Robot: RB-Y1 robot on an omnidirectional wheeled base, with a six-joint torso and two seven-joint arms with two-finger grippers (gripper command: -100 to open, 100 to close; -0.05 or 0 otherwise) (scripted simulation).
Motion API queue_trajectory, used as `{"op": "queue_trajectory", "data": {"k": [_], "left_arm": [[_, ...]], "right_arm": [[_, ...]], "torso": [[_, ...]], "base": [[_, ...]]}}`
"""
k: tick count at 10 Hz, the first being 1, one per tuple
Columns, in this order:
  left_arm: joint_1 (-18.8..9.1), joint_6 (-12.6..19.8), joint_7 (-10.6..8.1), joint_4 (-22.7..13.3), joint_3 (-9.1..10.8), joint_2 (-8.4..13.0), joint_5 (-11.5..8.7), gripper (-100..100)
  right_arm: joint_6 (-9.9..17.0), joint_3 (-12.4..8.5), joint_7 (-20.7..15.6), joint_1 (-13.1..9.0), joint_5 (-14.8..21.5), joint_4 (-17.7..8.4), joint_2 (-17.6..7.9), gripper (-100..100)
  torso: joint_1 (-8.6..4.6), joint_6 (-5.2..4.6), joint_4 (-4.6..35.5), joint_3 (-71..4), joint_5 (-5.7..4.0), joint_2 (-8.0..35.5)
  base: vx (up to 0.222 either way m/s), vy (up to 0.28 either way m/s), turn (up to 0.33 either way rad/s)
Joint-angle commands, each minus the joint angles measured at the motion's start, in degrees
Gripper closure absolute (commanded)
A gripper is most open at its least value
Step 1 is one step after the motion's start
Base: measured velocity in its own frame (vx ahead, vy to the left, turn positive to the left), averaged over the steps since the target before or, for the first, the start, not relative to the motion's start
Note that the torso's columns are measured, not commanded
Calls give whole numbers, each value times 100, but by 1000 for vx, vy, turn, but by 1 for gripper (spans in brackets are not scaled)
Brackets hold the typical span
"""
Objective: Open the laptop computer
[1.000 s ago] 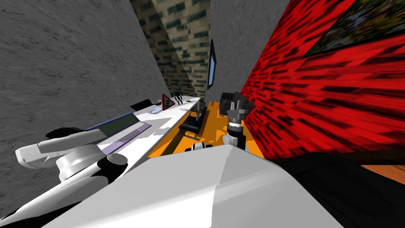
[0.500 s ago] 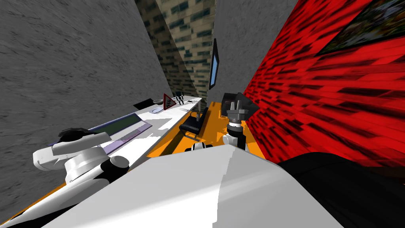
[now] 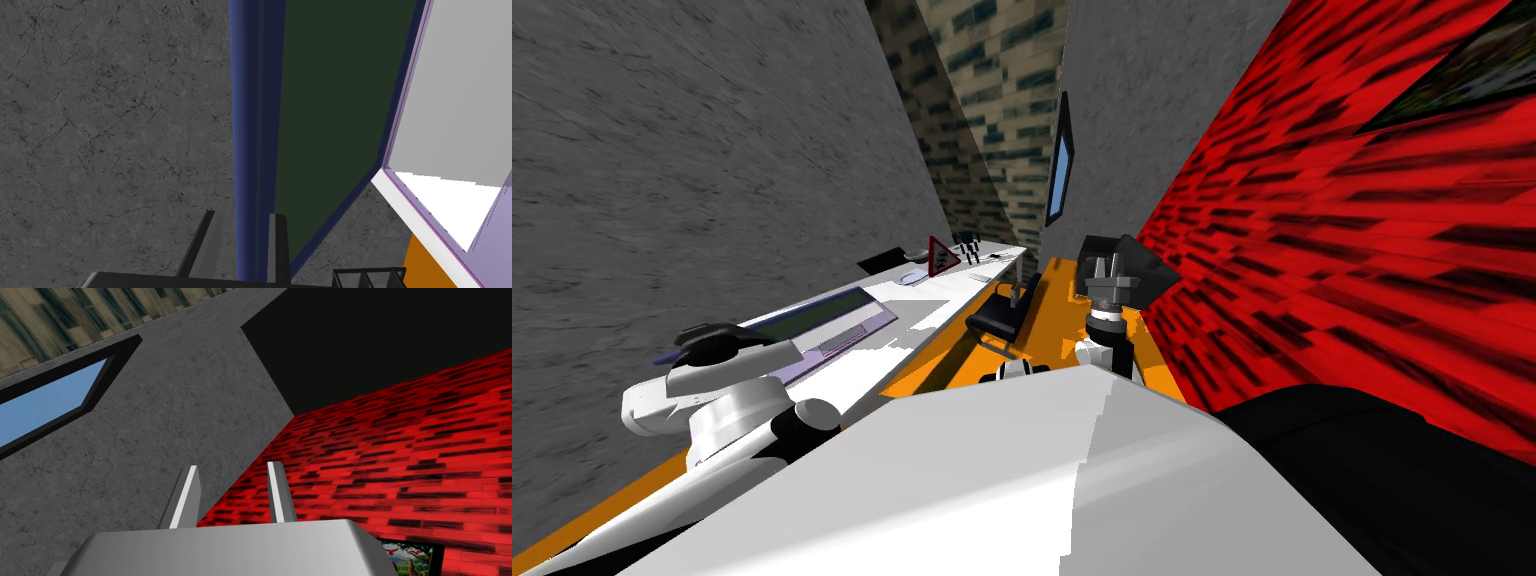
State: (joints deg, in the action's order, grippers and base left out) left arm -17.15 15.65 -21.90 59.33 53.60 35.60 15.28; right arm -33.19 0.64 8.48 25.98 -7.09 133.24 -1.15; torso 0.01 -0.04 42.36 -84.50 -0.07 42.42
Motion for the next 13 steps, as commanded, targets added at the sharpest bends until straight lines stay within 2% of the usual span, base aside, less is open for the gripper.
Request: {"op": "queue_trajectory", "data": {"k": [1, 2, 3, 5, 6, 7, 9, 10, 12, 13], "left_arm": [[128, -392, -83, -45, -39, -115, -9, 100], [128, -551, -83, -45, -39, -115, -9, 100], [262, -719, -161, -99, -83, -221, -31, 100], [262, -1029, -161, -99, -83, -221, -31, 100], [252, -920, -156, -110, -80, -219, -25, 100], [428, -1236, -163, -52, 55, -513, 15, 100], [428, -1490, -163, -52, 55, -519, 15, 100], [601, -1697, -171, 10, 192, -800, 54, 100], [601, -2024, -171, 10, 192, -812, 54, 100], [774, -2186, -178, 72, 329, -1104, 93, 100]], "right_arm": [[0, 0, 0, 1, 0, 0, 0, 0], [0, 0, 0, 1, 0, 0, 0, 0], [0, 0, 0, 0, 0, 0, 0, 0], [0, 0, 0, 1, 0, 0, 0, 0], [0, 0, 0, 0, 0, 0, 0, 0], [0, 0, 0, 0, 0, 0, 0, 0], [0, -1, 0, 1, 0, 0, -1, 0], [0, -1, 0, 0, 0, 0, -1, 0], [0, -1, 0, 1, 0, 0, -1, 0], [0, -1, 0, 0, 0, 0, -1, 0]], "torso": [[-5, 17, -3, -1, 4, -5], [-1, 14, -6, -3, 8, -8], [3, 2, -3, -3, 3, -4], [-3, 14, -8, -3, 10, -8], [0, 2, -1, 0, 2, 0], [1, 4, 0, 1, 1, 1], [25, 8, -14, -15, 20, -28], [14, 0, -10, -11, 13, -19], [36, 10, -15, -11, 30, -24], [21, 1, -9, -6, 18, -13]], "base": [[59, -52, 105], [27, -33, 23], [53, -51, 137], [40, -48, 68], [4, -12, -2], [69, 36, 49], [58, 18, 30], [78, 47, 19], [54, 25, 39], [66, 39, 25]]}}
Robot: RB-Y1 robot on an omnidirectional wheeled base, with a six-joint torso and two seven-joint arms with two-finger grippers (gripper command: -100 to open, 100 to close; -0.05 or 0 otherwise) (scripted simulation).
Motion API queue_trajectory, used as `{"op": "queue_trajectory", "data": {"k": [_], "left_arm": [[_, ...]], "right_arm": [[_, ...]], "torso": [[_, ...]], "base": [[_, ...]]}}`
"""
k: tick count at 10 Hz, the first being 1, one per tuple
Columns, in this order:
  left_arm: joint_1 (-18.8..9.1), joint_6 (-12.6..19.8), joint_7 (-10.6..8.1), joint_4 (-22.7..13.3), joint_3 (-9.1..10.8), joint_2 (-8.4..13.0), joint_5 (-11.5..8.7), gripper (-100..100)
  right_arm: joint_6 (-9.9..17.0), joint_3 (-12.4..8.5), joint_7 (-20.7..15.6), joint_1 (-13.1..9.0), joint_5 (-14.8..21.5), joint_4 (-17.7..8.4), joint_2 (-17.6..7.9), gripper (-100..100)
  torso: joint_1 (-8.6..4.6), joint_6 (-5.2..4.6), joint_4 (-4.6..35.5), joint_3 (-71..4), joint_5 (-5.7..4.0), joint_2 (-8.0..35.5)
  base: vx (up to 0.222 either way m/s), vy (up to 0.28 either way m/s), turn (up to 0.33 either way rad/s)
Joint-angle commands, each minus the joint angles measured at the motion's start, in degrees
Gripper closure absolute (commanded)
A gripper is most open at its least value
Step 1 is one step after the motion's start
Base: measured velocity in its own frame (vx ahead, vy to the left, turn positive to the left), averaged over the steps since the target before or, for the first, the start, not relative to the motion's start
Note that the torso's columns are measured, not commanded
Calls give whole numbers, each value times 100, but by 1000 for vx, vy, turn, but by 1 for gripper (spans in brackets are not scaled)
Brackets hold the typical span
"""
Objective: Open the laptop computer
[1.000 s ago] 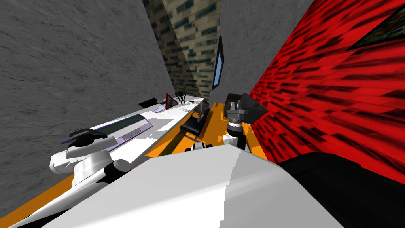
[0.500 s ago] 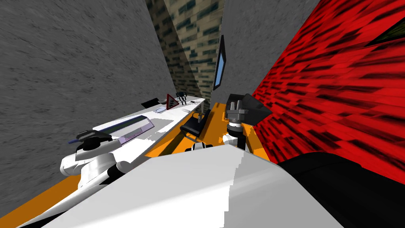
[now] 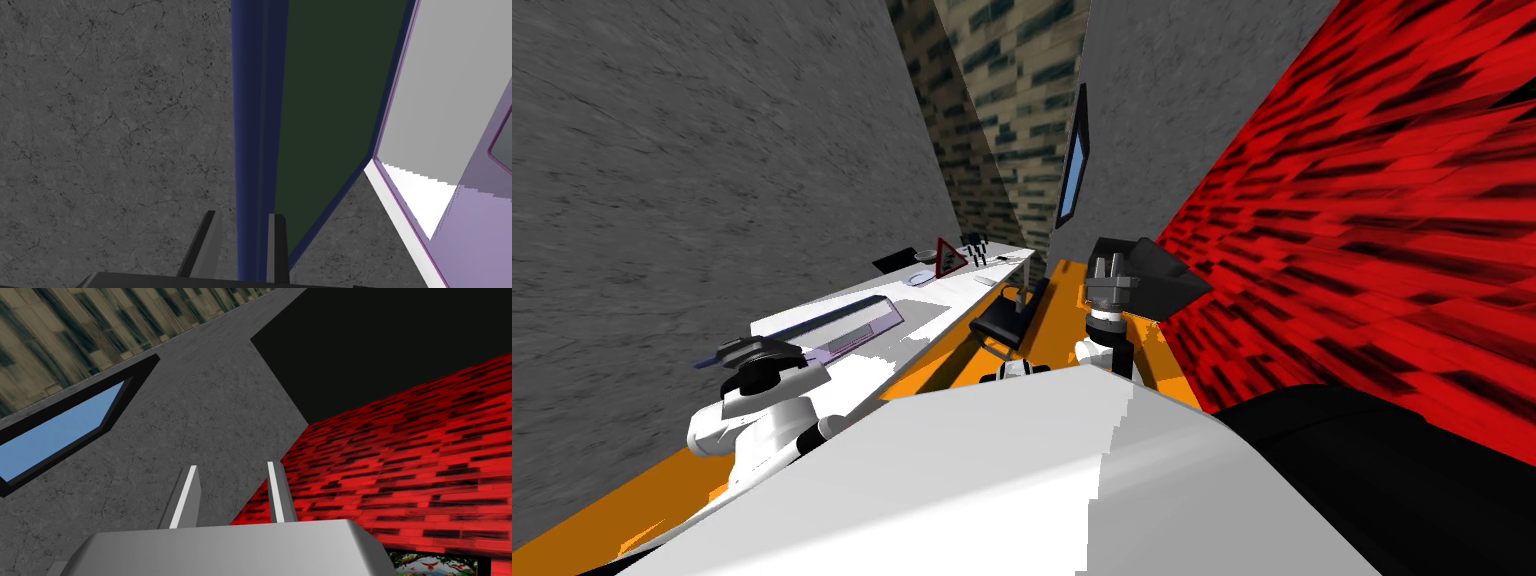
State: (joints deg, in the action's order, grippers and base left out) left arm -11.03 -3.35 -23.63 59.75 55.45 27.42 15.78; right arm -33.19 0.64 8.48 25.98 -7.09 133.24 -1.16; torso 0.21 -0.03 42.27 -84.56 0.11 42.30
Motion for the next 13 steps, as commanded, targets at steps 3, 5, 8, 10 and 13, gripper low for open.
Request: {"op": "queue_trajectory", "data": {"k": [3, 5, 8, 10, 13], "left_arm": [[162, -670, -5, 30, 143, -287, 43, 100], [334, -1012, -12, 91, 280, -580, 82, 100], [164, -577, -88, 20, 190, -215, 76, -100], [63, -313, -131, 58, 145, -27, 84, -100], [39, -148, -160, 124, 104, 37, 82, 0]], "right_arm": [[0, 0, 0, 0, 0, 0, 0, 0], [0, 0, 0, 0, 0, 0, 0, 0], [0, 1, 0, -2, 0, 0, 1, 0], [0, 1, 0, -2, 0, 0, 1, 0], [0, 1, 0, -1, 0, 0, 1, 0]], "torso": [[-7, 4, 1, 2, -4, 3], [-20, 18, 3, 3, -13, 2], [-32, 3, 9, 15, -15, 25], [-25, 3, 4, 5, -12, 8], [-24, 5, 0, -6, -15, -10]], "base": [[34, 15, 20], [70, 33, 39], [-37, -24, -39], [-66, -31, -44], [-36, -13, -19]]}}
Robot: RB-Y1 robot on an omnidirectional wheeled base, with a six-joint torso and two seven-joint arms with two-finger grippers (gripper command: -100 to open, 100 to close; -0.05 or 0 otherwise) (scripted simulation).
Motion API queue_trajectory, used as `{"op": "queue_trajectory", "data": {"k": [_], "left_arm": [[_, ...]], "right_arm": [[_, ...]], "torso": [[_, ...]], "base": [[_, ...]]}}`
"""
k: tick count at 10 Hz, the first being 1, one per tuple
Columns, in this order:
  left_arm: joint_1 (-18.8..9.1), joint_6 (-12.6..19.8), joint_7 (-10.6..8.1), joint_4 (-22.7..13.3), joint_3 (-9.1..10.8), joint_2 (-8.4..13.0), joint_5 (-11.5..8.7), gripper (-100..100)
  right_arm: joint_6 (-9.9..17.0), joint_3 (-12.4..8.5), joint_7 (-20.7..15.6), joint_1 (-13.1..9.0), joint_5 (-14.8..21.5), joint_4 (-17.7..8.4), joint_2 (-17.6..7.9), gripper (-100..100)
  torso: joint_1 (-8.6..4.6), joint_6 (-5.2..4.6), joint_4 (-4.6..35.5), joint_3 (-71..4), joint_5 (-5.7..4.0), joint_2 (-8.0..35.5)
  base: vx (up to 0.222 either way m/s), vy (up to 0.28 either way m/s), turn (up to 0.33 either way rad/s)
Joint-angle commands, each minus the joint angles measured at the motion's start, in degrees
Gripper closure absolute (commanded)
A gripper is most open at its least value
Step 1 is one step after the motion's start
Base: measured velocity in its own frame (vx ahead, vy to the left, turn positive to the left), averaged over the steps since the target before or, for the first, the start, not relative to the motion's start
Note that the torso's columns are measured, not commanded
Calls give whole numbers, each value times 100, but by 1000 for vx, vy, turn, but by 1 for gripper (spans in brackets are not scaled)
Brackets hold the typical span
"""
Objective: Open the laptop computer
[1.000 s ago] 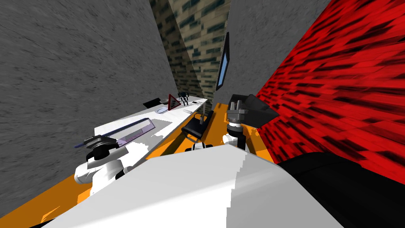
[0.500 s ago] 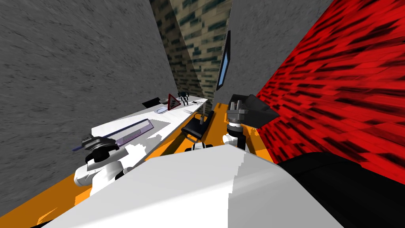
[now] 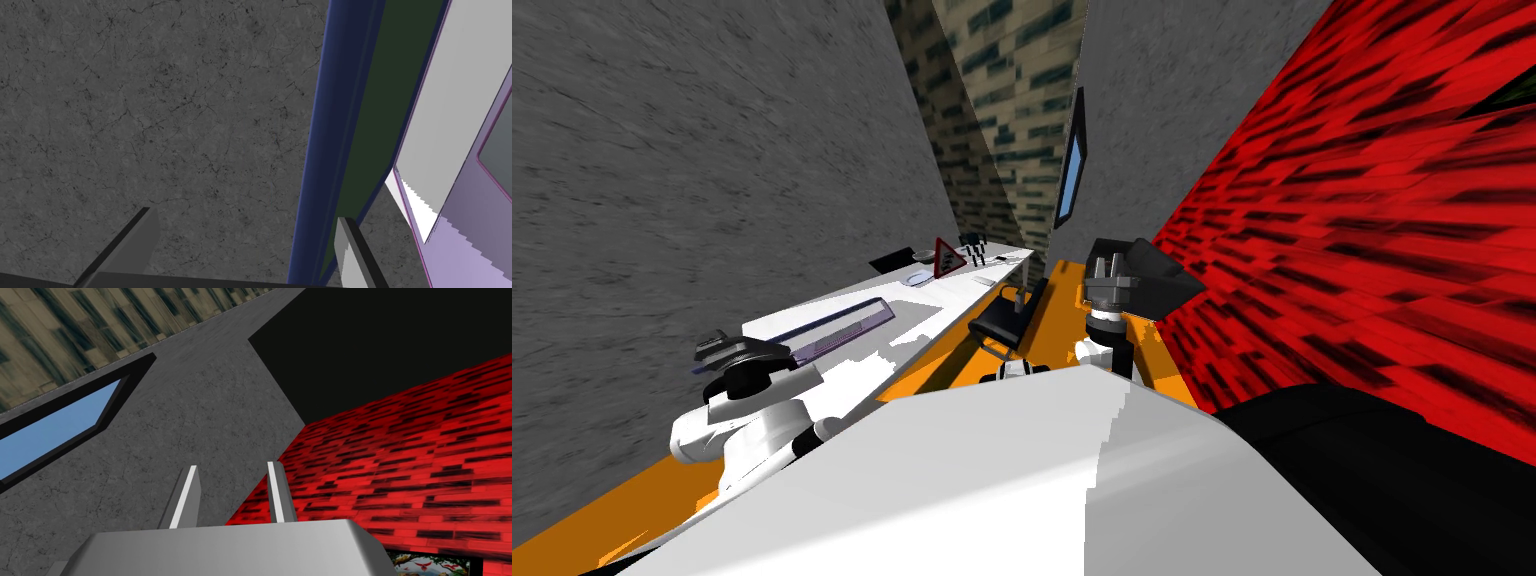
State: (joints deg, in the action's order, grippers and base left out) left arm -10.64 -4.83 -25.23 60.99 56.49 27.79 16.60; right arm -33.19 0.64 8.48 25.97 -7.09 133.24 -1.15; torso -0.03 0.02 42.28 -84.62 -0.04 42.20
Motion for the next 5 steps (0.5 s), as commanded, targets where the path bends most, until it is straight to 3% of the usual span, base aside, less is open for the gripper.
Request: {"op": "queue_trajectory", "data": {"k": [1, 5], "left_arm": [[3, -2, 1, -2, 1, -3, 0, 0], [7, 4, 1, -9, 0, -10, 0, 0]], "right_arm": [[0, 0, 0, 0, 0, 0, 0, 0], [0, 0, 0, 0, 0, 0, 0, 0]], "torso": [[4, -2, -2, -4, 2, -4], [2, -2, 2, 6, 3, 11]], "base": [[0, 0, 0], [0, 0, 0]]}}
